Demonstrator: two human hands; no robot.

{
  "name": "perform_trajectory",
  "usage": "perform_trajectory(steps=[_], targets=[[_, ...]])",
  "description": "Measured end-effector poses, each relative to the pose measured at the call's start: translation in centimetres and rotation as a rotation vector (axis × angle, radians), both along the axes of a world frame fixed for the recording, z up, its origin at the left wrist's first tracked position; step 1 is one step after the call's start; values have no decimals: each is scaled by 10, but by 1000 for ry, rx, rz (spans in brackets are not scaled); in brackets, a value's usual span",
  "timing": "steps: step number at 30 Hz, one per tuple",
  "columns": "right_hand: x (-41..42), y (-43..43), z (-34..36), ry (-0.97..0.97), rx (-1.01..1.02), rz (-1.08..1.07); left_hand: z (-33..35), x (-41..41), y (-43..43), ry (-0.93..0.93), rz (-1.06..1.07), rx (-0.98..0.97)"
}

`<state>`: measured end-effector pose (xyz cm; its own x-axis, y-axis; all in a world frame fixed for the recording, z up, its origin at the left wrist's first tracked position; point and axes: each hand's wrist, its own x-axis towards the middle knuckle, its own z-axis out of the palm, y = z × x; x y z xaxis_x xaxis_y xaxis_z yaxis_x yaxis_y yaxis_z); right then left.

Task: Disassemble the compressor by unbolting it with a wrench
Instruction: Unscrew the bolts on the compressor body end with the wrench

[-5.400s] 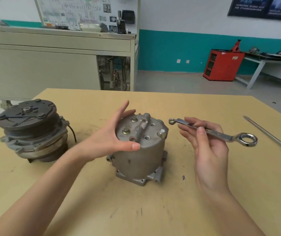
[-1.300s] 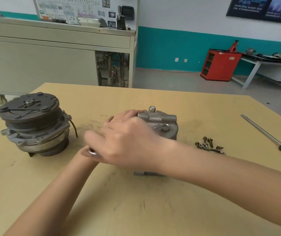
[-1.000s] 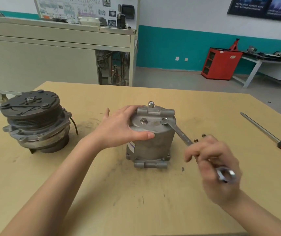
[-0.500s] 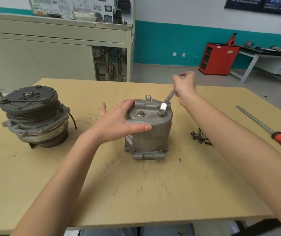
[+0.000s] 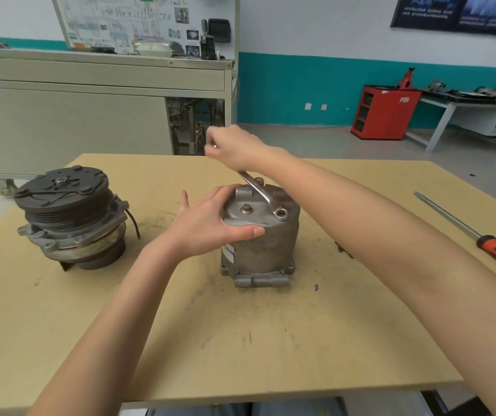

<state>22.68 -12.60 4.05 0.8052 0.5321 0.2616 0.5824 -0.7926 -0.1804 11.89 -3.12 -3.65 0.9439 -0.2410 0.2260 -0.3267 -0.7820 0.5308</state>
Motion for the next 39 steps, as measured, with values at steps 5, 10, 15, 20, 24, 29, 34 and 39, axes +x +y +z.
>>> perform_trajectory(steps=[5,10,15,20,24,29,34,39], targets=[[14,-34,15,27,360,-98,-1,1,0,-5,1,-5],[21,-43,10,49,458,-68,-1,1,0,-13,2,-5],[19,-25,11,79,385,10,-2,2,0,-21,1,12],[19,-13,15,151,380,55,-2,1,-1,-23,3,1],[16,-6,7,192,339,90,-2,1,-1,-20,-3,0],[15,-4,-4,169,298,82,-2,0,-2,-18,1,-8],[9,10,-11,21,45,79,-2,1,-1,-14,4,-3],[-15,24,-10,-143,-150,184,-3,2,1,-27,-4,-19]])
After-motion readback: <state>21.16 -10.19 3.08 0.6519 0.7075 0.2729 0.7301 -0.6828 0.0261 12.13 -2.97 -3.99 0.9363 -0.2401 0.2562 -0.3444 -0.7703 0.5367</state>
